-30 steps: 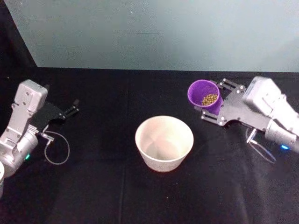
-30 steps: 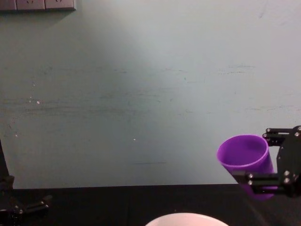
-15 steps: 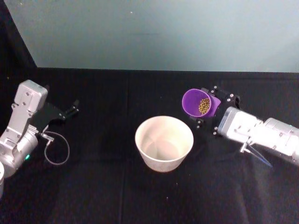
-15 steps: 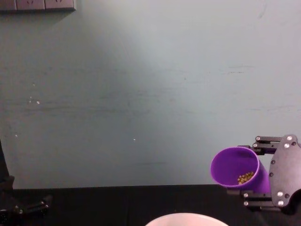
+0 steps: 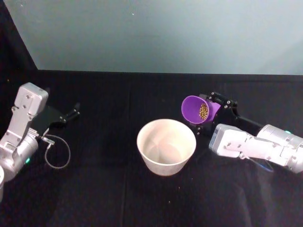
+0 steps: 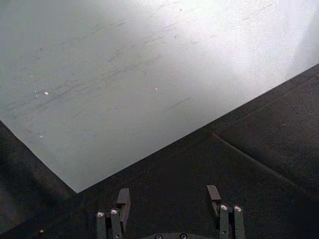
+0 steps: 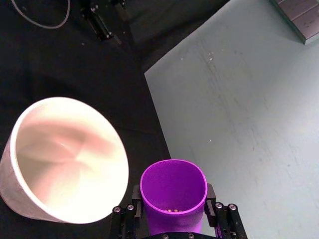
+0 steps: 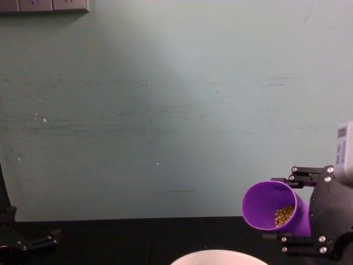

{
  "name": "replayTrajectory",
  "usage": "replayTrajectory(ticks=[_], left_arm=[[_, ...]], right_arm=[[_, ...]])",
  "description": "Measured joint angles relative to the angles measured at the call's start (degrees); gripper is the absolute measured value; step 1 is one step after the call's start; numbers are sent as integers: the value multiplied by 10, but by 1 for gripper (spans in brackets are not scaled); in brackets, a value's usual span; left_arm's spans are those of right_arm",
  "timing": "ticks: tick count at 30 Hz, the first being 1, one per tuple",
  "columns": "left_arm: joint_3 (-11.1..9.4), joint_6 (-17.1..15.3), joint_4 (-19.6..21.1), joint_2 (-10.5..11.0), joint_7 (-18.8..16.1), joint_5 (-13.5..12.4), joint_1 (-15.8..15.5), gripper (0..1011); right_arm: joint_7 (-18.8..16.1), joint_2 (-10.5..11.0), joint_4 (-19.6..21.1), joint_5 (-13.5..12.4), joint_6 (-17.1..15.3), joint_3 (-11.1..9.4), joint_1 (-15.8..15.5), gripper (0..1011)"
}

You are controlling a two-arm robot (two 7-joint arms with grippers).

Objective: Pick up the cup and pour the mung beans from the cup into the bowl.

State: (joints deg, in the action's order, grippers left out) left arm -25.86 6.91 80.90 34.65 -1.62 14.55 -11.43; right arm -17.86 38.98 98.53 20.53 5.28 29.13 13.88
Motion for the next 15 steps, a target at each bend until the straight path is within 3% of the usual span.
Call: replayTrajectory(ticks=[13,15], left_arm=[[0,0,0,0,0,0,0,1000],[0,0,0,0,0,0,0,1000]], right_arm=[[9,-14,-6,54,5,2,-5,724],[15,-15,-6,73,6,5,-6,726]])
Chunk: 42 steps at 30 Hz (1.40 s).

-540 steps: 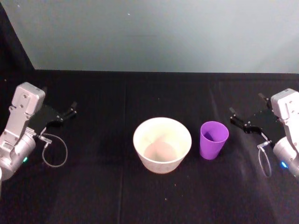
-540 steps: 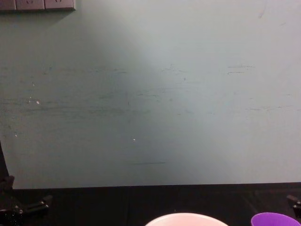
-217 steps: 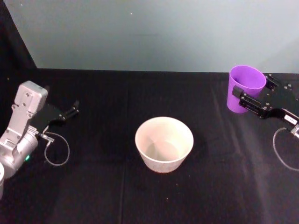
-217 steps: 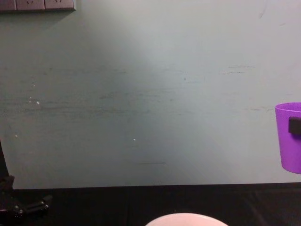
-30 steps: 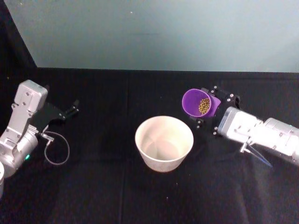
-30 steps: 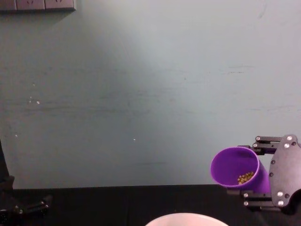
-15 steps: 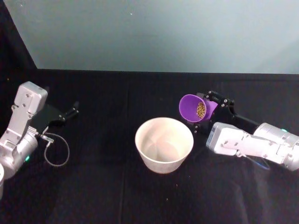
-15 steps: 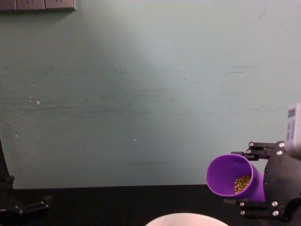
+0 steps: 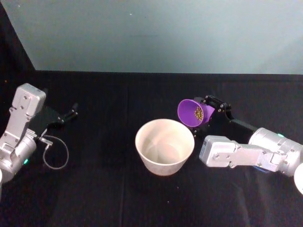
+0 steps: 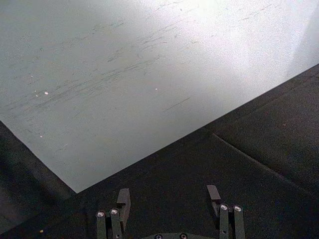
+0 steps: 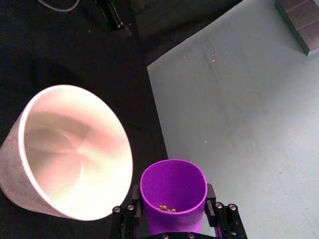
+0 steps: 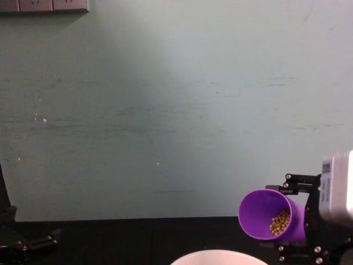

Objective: Pick up the cup and pour the mung beans from the cup into the bowl.

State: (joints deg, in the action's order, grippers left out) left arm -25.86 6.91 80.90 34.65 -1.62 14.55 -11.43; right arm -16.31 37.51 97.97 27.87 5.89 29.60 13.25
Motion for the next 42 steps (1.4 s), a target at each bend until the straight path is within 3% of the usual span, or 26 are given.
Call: replayTrajectory(ticks=[27,33,42], left_arm=[[0,0,0,0,0,0,0,1000],[0,0,0,0,0,0,0,1000],[0,0,0,0,0,0,0,1000]], right_arm=[[34,-4,14,166,3,17,-8,726],[52,0,16,216,-3,27,-9,726],[67,3,16,260,-8,40,-7,726]])
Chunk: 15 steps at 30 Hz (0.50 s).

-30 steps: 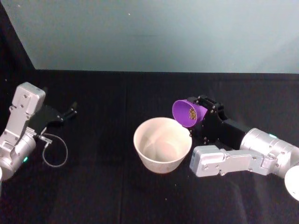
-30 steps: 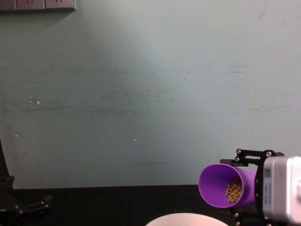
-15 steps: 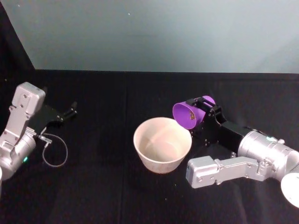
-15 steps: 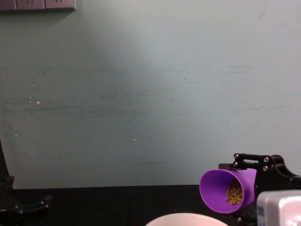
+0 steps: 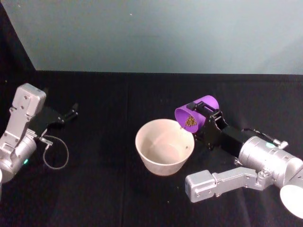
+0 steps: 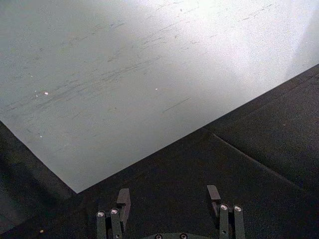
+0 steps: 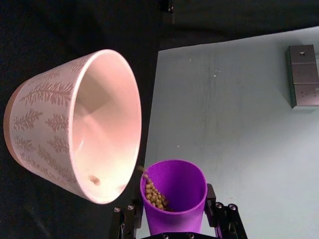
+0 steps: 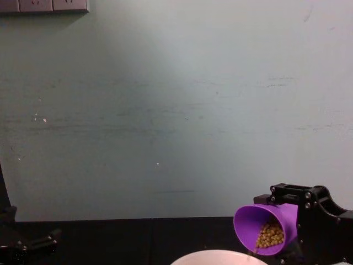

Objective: Pick up the cup and pour the mung beans from the cup into the bowl.

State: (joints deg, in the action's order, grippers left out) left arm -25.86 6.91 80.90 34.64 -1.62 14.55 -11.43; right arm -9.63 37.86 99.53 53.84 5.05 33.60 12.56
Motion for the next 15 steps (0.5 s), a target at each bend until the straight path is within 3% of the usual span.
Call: replayTrajectory(ticks=[15], left_arm=[[0,0,0,0,0,0,0,1000]], right_arm=[[15,6,-1,44,-6,18,7,726]])
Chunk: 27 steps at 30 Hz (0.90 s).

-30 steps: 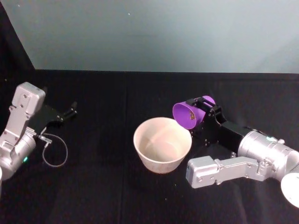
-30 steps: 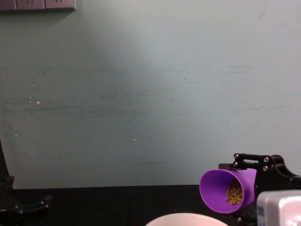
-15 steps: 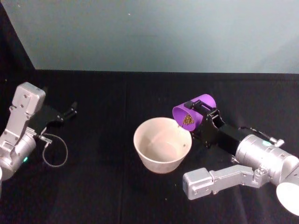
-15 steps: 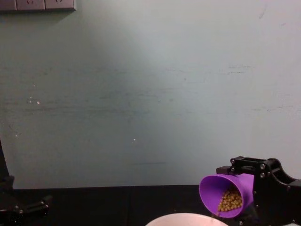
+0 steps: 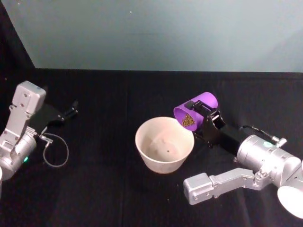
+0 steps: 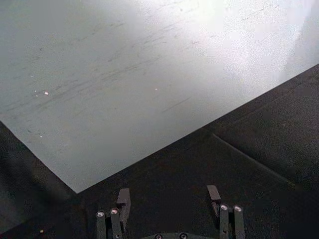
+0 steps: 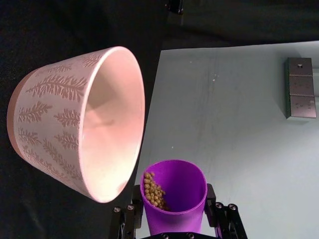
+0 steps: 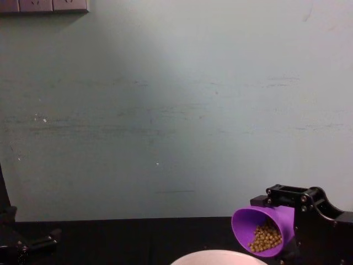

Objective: Pick up the cup and pour the mung beans from the cup into the bowl.

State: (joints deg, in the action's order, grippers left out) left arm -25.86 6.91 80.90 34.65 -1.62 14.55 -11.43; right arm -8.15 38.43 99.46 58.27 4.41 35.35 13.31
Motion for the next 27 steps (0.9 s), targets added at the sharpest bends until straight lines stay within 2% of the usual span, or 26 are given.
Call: replayTrajectory(ticks=[14,27], left_arm=[[0,0,0,0,0,0,0,1000],[0,0,0,0,0,0,0,1000]], right_arm=[[8,5,2,37,-10,17,11,726],[2,3,6,72,-32,34,22,726]])
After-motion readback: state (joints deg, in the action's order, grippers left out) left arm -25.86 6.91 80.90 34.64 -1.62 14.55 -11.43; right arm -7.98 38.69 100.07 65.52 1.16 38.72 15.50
